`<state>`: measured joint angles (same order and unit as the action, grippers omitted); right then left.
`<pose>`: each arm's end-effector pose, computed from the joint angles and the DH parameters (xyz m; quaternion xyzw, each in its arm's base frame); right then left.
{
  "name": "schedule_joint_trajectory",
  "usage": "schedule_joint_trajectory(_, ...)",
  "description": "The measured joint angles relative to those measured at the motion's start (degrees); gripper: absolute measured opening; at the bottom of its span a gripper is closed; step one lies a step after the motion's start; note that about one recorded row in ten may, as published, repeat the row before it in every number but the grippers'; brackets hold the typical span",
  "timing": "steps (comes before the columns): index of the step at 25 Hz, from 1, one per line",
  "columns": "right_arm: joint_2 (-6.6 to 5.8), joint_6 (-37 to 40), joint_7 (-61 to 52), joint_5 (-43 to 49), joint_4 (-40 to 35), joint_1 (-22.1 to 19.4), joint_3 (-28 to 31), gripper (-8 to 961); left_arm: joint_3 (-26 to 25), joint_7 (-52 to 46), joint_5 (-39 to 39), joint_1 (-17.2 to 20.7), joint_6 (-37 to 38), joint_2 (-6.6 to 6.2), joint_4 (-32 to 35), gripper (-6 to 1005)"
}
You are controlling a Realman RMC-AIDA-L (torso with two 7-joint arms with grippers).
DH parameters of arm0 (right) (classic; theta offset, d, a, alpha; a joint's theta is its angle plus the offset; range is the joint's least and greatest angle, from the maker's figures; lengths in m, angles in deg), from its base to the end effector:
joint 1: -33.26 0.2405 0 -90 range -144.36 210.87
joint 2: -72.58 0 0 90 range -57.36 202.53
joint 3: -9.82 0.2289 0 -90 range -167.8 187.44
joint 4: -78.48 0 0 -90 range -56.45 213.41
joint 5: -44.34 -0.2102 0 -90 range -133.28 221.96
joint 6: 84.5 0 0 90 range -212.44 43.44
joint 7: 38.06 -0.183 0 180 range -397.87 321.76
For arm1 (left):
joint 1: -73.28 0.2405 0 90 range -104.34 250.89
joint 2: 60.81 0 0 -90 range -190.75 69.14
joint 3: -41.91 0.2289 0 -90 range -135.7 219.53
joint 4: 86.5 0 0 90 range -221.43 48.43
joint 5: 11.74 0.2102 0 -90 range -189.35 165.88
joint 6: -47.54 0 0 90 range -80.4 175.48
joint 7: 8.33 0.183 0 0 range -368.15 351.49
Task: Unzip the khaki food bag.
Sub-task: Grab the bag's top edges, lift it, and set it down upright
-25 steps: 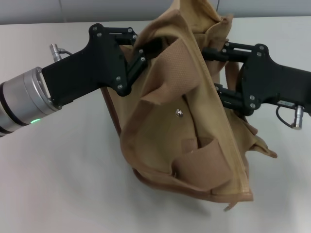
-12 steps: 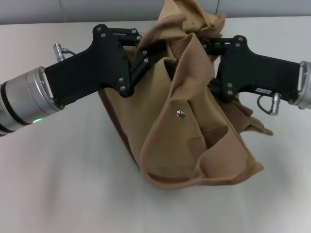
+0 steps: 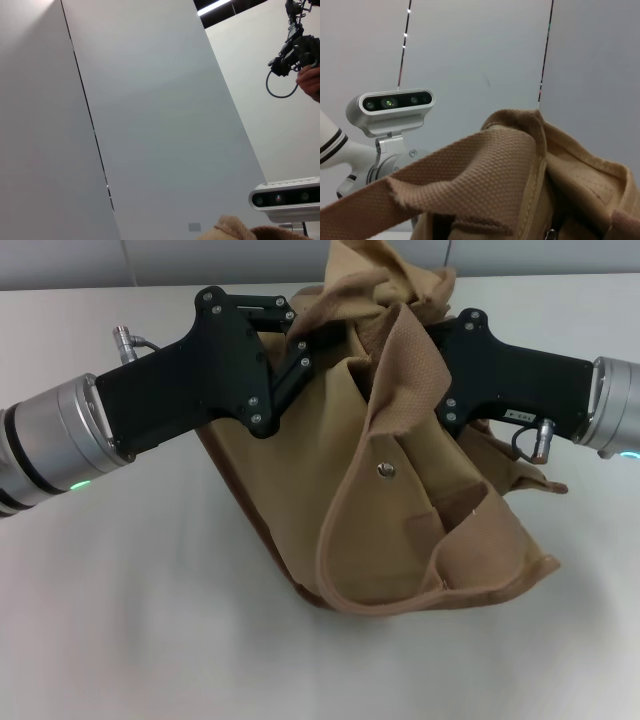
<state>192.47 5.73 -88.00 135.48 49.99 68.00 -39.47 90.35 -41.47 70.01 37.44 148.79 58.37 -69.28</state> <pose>0.1547 0.3417 -0.0317 -0.9139 -0.0175 0.3657 0.1755 -0.1396 0.3166 -0.0205 -0.8543 0.0969 -0.4678 0.2047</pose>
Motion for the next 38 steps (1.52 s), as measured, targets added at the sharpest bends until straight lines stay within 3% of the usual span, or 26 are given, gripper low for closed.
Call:
schedule_joint_trajectory(9,-0.58,1.4,-2.4,0.7,-3.0,-2.9,-0.7,2,-0.1,0.1,-2.6,-0.1,-1.8,0.00,-0.7,56)
schedule_joint_trajectory(14,-0.85,3.9,-5.1,1.7,-9.0,-8.5,-2.9,1,-0.3,0.1,-3.9,-0.1,-3.4,0.00,-1.0,56)
schedule_joint_trajectory(20,-1.91,10.1,-6.4,4.0,-10.8,-14.3,-0.8,2,0.0,0.1,-5.7,-0.3,-4.9,0.00,-1.4,56)
schedule_joint_trajectory(23,-2.20,13.1,-6.7,6.5,-10.8,-16.7,2.1,2,0.0,0.1,-5.8,-0.3,-5.1,0.00,-1.4,56)
schedule_joint_trajectory(27,-1.70,17.2,-6.6,14.6,-10.3,-19.7,10.5,2,-0.1,0.1,-5.8,-0.3,-5.0,0.00,-1.4,56)
schedule_joint_trajectory(38,-1.59,18.4,-10.7,16.2,-9.2,-20.4,17.4,8,0.0,0.1,-5.9,-0.3,-5.0,-0.01,-1.3,56)
